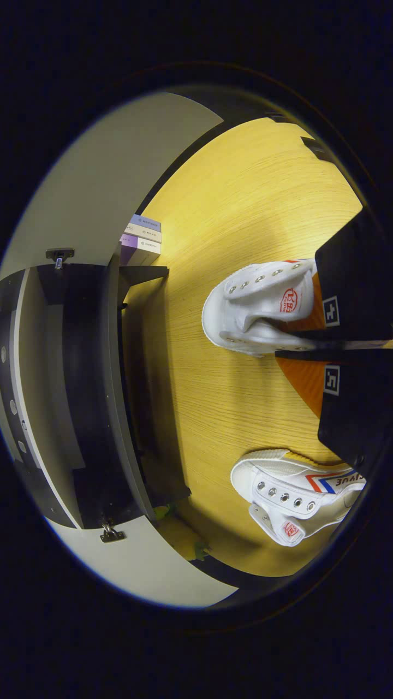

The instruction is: Grab one shoe with the right hand and put it into the shoe cabinet, grab the other shoe with the left hand and put it into the shoe cabinet; then close the right door with the right hand and the left door with the left hand.

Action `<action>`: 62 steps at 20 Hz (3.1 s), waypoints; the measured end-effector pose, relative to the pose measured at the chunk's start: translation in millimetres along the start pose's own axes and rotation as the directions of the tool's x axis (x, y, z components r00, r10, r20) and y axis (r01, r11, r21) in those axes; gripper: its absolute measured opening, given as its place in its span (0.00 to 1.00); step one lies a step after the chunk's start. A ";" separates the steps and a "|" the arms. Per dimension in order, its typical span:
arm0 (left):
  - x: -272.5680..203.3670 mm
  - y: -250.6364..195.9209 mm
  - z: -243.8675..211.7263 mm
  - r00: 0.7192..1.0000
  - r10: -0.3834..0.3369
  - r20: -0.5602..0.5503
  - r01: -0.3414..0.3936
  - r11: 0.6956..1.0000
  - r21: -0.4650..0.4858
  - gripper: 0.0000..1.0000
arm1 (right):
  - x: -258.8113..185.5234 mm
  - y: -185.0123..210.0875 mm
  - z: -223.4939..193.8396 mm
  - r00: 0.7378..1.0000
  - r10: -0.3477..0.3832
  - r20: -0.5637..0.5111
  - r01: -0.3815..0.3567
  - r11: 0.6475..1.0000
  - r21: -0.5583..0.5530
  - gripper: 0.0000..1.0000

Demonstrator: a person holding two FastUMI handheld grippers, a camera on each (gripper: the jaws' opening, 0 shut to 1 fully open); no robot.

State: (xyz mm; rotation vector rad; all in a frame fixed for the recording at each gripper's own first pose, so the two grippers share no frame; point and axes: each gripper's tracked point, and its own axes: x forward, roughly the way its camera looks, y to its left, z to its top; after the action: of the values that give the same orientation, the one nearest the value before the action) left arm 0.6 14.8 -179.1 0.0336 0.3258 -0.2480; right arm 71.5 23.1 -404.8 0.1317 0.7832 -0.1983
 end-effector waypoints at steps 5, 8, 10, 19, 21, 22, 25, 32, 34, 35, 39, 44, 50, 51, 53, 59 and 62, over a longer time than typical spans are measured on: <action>-4.9 9.9 2.9 0.997 0.079 0.007 -0.080 0.997 0.018 0.95 | -5.4 1.8 -1.3 0.999 0.046 -0.009 -0.046 0.999 0.011 0.07; -12.9 11.4 5.7 0.995 0.096 0.020 -0.097 0.994 0.043 0.95 | -20.5 4.4 5.9 0.997 0.077 0.018 -0.077 0.997 -0.022 0.07; -17.2 9.2 3.1 0.995 0.101 0.012 -0.101 0.994 0.038 0.95 | -32.4 7.1 10.8 0.995 0.091 0.037 -0.089 0.995 -0.049 0.07; -23.5 4.0 13.6 0.995 0.089 0.042 -0.090 0.996 0.010 0.94 | -97.0 15.5 87.1 0.973 0.150 0.176 -0.116 0.976 -0.187 0.07; -23.3 6.4 18.2 0.995 0.086 0.053 -0.086 0.996 0.010 0.94 | -116.1 24.2 114.4 0.956 0.181 0.229 -0.136 0.971 -0.199 0.07; -24.3 10.1 22.1 0.994 0.094 0.063 -0.095 0.995 0.018 0.95 | -125.1 25.2 125.4 0.952 0.182 0.247 -0.130 0.968 -0.214 0.07; -27.2 19.0 26.4 0.989 0.121 0.080 -0.124 0.992 0.036 0.95 | -146.6 34.5 163.7 0.932 0.186 0.312 -0.112 0.964 -0.241 0.07; -29.5 25.5 38.7 0.985 0.144 0.097 -0.150 0.986 0.065 0.94 | -175.7 54.5 256.2 0.886 0.197 0.420 -0.108 0.968 -0.227 0.07; -28.9 25.4 46.6 0.983 0.144 0.116 -0.154 0.985 0.078 0.95 | -180.0 59.3 288.6 0.871 0.199 0.450 -0.097 0.966 -0.239 0.07; -28.2 26.1 49.0 0.982 0.143 0.124 -0.154 0.985 0.080 0.95 | -181.8 61.2 304.6 0.864 0.198 0.464 -0.090 0.965 -0.245 0.07; -22.8 21.3 50.4 0.987 0.106 0.120 -0.114 0.991 0.065 0.94 | -187.2 67.0 373.3 0.817 0.182 0.547 -0.048 0.967 -0.251 0.07; -25.6 34.6 55.1 0.984 0.125 0.123 -0.132 0.990 0.045 0.97 | -160.2 77.6 438.3 0.810 0.181 0.557 -0.006 0.953 -0.302 0.06; -27.8 48.3 77.7 0.984 0.143 0.109 -0.142 0.990 -0.018 0.97 | -95.3 74.8 488.5 0.843 0.143 0.519 0.099 0.906 -0.412 0.07; -27.8 50.6 82.1 0.982 0.150 0.116 -0.148 0.989 -0.026 0.97 | -83.7 77.5 494.0 0.849 0.143 0.509 0.105 0.898 -0.428 0.07; -26.8 52.9 89.1 0.981 0.155 0.113 -0.152 0.988 -0.037 0.97 | -58.2 79.5 501.6 0.870 0.132 0.474 0.102 0.894 -0.437 0.07; -26.4 50.2 113.8 0.977 0.158 0.142 -0.138 0.980 -0.141 0.97 | -4.8 89.4 515.9 0.931 0.095 0.353 0.060 0.912 -0.405 0.07; -26.0 50.6 112.8 0.975 0.181 0.128 -0.151 0.965 -0.213 0.95 | 13.0 100.6 510.5 0.952 0.106 0.286 0.016 0.919 -0.395 0.07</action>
State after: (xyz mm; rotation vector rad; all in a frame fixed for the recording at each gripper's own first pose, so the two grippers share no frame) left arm 24.5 61.8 -64.2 -0.1570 0.1987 -0.0488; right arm 453.5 21.9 -51.3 -0.2584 0.4991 -0.0108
